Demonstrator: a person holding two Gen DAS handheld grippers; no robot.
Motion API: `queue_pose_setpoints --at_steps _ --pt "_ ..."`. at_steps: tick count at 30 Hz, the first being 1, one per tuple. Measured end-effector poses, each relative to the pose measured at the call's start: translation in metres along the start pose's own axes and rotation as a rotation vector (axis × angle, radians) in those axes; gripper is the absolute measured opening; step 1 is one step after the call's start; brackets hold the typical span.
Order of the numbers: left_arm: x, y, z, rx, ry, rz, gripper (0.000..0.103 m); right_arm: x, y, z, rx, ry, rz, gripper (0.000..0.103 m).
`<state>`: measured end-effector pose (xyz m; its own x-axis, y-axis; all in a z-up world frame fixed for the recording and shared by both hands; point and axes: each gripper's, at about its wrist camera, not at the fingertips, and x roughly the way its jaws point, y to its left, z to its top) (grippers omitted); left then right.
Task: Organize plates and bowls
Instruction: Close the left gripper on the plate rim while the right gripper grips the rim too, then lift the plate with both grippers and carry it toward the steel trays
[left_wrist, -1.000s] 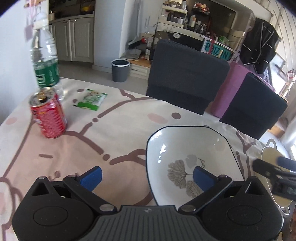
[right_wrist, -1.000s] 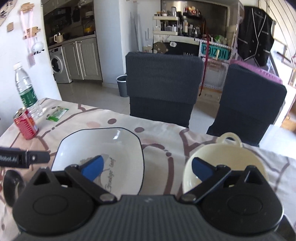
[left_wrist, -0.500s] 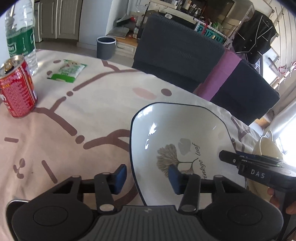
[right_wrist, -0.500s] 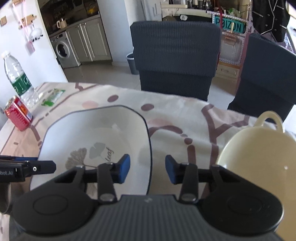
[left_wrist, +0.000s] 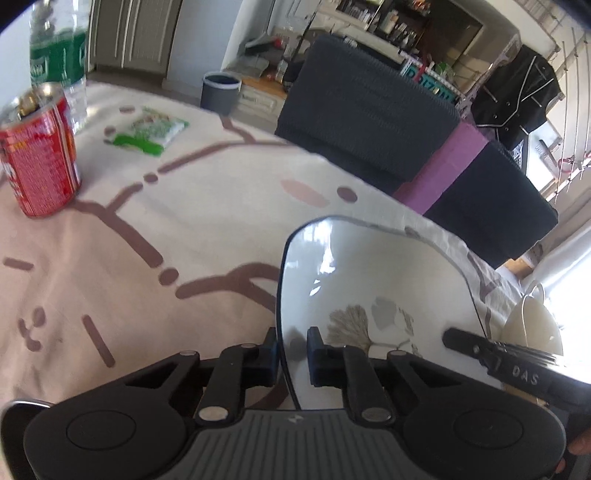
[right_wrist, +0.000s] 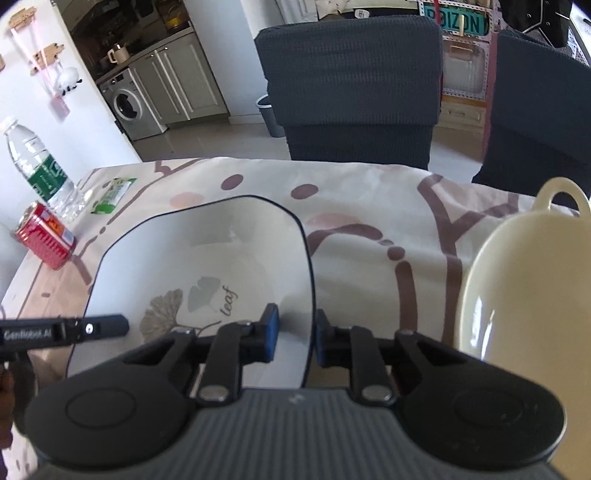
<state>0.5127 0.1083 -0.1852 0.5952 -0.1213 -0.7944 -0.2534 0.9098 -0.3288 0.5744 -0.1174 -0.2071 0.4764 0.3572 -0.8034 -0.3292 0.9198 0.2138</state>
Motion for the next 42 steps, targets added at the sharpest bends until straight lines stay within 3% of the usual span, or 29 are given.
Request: queue_pose_setpoints --at_steps 4,12,27,36,42 --pt "-0.024 -0.013 0.001 0.085 -0.051 0.014 0.015 -0.019 0.004 -0.004 0.010 -0.025 0.009 0.019" --pt "-0.081 -0.030 -0.007 0.139 -0.112 -0.046 0.015 -0.080 0.012 -0.015 -0.001 -0.117 -0.003 0.018" --pt "-0.217 -0.060 -0.064 0.284 -0.187 -0.150 0.014 -0.211 0.026 -0.089 0.017 -0.253 0.017 0.017" --pt "-0.258 -0.063 -0.105 0.349 -0.152 -0.219 0.014 -0.260 0.036 -0.136 0.046 -0.267 -0.004 0.017" --pt "-0.253 -0.049 -0.139 0.350 -0.039 -0.254 0.014 -0.273 0.042 -0.166 0.074 -0.208 -0.045 0.017"
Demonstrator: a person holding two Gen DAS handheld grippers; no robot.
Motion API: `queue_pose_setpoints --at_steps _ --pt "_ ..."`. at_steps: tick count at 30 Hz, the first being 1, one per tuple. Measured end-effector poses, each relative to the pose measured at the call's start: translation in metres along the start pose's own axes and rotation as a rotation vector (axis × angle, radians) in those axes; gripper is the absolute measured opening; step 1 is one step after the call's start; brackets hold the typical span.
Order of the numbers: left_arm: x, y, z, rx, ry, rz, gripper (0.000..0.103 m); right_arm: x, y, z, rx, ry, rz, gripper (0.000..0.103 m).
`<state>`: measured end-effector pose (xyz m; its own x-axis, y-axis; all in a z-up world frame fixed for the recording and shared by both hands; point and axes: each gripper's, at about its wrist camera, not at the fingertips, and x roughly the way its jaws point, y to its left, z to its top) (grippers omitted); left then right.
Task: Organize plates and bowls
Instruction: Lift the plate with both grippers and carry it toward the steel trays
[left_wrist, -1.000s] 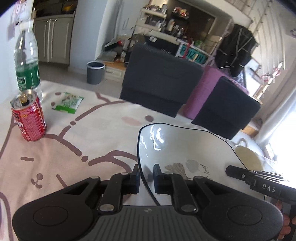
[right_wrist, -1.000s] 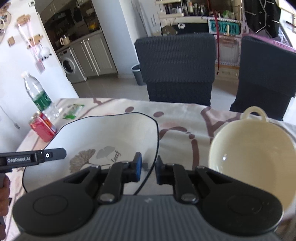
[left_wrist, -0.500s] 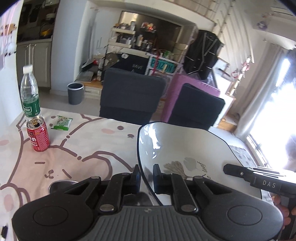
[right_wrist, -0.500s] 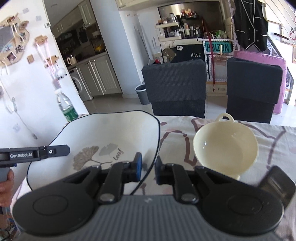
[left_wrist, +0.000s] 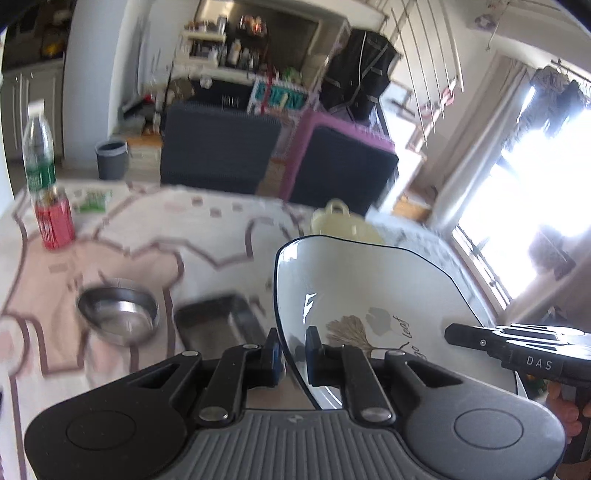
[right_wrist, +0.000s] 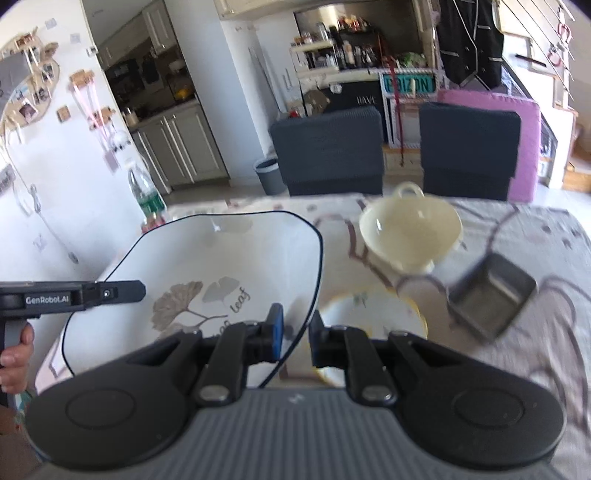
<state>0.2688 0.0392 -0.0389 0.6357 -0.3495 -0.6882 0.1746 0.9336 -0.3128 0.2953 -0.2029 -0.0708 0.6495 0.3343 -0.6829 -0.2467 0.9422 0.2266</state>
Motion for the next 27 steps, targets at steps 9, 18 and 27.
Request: queue_pose_setpoints --at_steps 9,18,27 --pt "0.023 0.029 -0.054 -0.048 0.206 0.037 0.015 0.031 0.004 -0.060 0.064 0.214 0.015 0.017" --pt "0.055 0.057 -0.084 -0.128 0.381 0.068 0.016 0.089 0.003 -0.097 0.091 0.442 0.031 0.018" --pt "0.082 0.063 -0.088 -0.089 0.462 0.113 0.019 0.126 0.008 -0.109 0.093 0.524 -0.001 0.018"
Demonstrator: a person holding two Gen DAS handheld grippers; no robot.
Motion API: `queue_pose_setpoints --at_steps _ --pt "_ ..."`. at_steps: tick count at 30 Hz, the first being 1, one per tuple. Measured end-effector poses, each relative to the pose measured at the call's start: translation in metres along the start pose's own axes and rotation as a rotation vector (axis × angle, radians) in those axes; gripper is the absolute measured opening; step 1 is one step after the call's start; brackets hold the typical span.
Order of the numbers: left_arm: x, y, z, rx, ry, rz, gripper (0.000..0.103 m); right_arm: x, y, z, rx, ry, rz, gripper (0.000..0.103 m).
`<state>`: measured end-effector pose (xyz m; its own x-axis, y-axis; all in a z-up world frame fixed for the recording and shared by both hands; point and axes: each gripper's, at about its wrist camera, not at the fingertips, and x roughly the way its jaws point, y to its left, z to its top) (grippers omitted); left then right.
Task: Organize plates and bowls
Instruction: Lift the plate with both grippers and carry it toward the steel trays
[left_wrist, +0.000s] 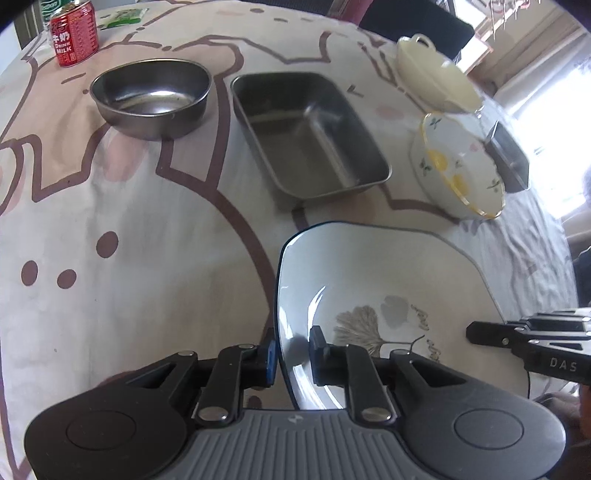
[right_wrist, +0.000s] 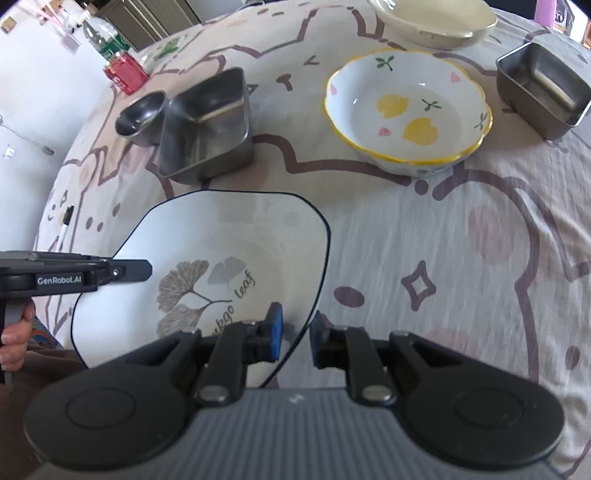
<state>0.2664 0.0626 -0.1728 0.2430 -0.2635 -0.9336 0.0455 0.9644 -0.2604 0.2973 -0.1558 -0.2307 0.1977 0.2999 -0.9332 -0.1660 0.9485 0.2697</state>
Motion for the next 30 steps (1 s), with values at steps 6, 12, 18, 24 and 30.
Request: queue_pose_setpoints --at_steps 6,12,18,24,30 --pt "0.008 0.002 0.003 0.050 0.014 0.058 0.015 0.008 0.014 0.003 -0.039 0.013 -0.034 0.016" --pt "0.007 0.003 0.005 0.051 0.003 0.056 0.015 0.016 0.016 0.010 -0.028 0.033 -0.050 0.016" --pt "0.008 0.000 0.006 0.074 -0.004 0.062 0.015 0.018 0.013 0.007 -0.026 0.046 -0.046 0.017" --pt "0.010 -0.005 0.004 0.108 0.001 0.060 0.015 0.030 -0.003 0.010 0.057 0.079 -0.046 0.018" --pt "0.012 -0.004 0.004 0.112 0.009 0.063 0.015 0.027 0.004 0.011 0.022 0.043 -0.087 0.017"
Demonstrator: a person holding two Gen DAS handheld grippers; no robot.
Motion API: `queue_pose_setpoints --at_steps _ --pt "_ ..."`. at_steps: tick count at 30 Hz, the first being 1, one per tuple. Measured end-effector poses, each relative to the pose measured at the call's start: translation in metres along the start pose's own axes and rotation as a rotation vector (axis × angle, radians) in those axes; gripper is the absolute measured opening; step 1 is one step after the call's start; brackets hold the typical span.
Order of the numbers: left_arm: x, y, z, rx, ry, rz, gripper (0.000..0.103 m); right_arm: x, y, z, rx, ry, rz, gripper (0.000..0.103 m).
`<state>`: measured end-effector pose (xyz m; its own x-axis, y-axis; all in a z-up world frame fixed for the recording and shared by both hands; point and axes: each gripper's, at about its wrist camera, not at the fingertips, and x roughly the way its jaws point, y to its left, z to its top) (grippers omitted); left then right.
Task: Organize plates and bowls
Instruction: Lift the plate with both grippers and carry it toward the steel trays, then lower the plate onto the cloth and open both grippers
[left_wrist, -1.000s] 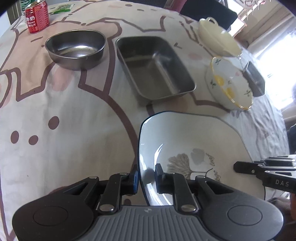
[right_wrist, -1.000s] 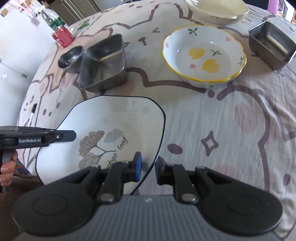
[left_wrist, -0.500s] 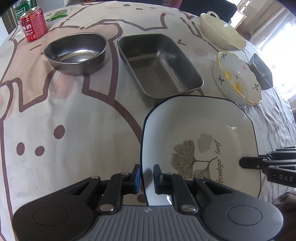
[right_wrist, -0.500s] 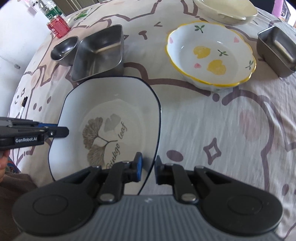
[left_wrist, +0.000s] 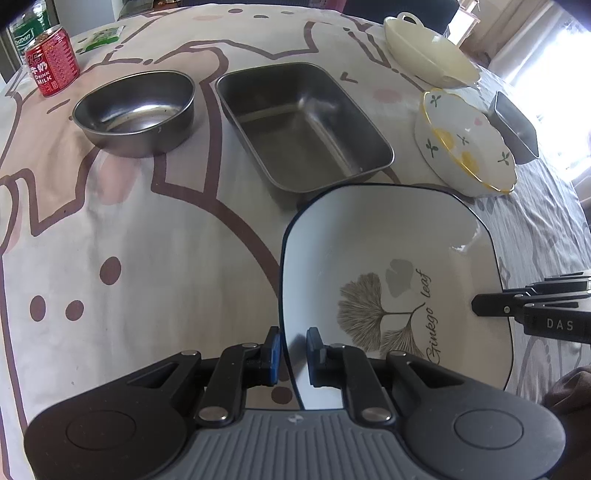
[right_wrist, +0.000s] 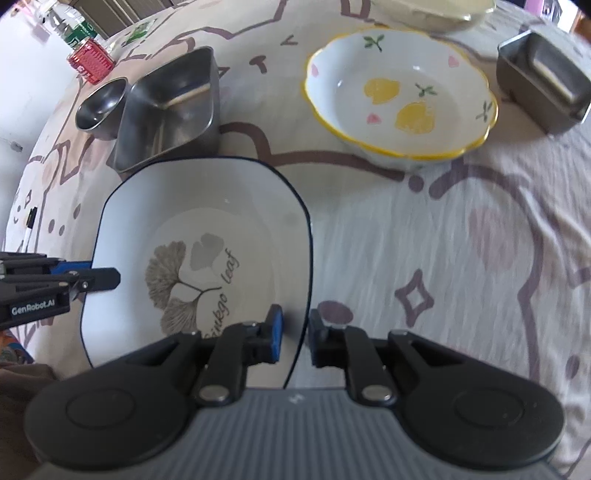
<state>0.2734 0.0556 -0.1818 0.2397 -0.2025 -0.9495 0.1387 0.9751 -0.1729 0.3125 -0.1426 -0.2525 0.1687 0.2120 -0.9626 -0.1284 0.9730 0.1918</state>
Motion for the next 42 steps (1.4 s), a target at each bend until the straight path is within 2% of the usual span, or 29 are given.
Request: queue_pose_setpoints --at_steps 15,17,19,22,26,29,39,42 --pt "0.002 -0.004 0.000 0.020 0.011 0.015 0.018 -0.003 0.001 0.000 -0.036 -0.037 -0.019 0.017" --pt "0.003 -0.003 0.000 0.021 0.013 0.016 0.020 -0.003 0.001 -0.001 -0.026 -0.037 -0.018 0.017" --pt "0.004 -0.003 0.001 0.023 0.015 0.033 0.029 -0.003 -0.002 -0.001 -0.004 -0.037 -0.010 0.018" --pt "0.006 -0.002 0.001 0.025 0.021 0.041 0.034 -0.002 -0.010 -0.002 0.055 -0.037 0.007 0.022" --pt "0.006 -0.004 0.001 0.035 0.026 0.043 0.034 -0.003 -0.013 -0.004 0.076 -0.036 0.011 0.024" --pt "0.005 -0.006 0.000 0.047 0.018 0.040 0.034 -0.005 -0.006 -0.009 0.039 -0.028 0.013 0.017" --pt "0.003 -0.008 -0.002 0.067 0.013 0.038 0.034 -0.005 0.001 -0.012 0.020 -0.018 0.002 0.018" --pt "0.002 -0.008 -0.003 0.061 0.015 0.044 0.041 -0.005 0.004 -0.012 0.021 -0.026 -0.015 0.021"
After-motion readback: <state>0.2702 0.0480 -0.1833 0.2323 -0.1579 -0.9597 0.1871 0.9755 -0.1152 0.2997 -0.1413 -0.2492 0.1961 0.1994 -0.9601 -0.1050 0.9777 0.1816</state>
